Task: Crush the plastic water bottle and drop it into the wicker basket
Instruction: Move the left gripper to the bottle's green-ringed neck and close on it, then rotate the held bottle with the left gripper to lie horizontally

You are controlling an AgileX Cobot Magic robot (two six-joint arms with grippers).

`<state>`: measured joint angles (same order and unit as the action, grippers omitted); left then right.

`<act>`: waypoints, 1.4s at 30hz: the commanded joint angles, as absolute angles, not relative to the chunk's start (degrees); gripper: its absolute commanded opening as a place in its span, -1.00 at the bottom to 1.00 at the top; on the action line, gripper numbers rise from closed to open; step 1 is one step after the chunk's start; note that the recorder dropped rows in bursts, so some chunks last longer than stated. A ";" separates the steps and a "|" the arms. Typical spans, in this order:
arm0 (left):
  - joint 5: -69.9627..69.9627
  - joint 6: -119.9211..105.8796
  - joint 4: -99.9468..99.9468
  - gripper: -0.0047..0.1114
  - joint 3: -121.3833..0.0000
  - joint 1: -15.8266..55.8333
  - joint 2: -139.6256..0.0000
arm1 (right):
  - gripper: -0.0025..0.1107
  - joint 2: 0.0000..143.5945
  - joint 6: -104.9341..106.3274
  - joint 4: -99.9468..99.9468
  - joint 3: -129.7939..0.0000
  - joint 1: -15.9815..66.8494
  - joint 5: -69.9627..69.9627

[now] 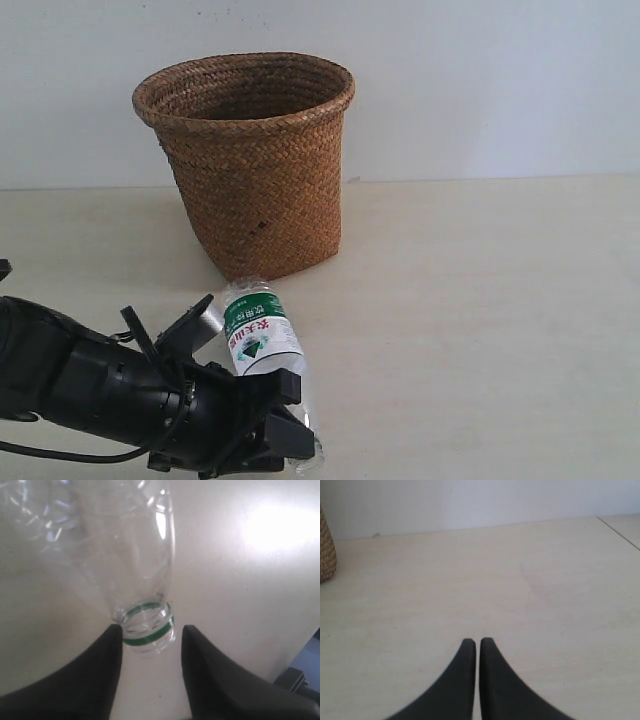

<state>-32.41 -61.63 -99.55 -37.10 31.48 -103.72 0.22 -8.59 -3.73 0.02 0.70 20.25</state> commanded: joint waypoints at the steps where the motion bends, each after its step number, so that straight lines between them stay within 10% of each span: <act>1: -31.99 -61.96 -99.95 -0.11 -37.34 31.99 -103.83 | -0.96 0.00 -8.65 -4.13 0.00 0.53 19.97; 42: -26.76 -49.04 -94.89 -0.06 -43.66 36.57 -107.78 | -0.96 0.00 -8.65 -3.07 0.00 0.53 19.03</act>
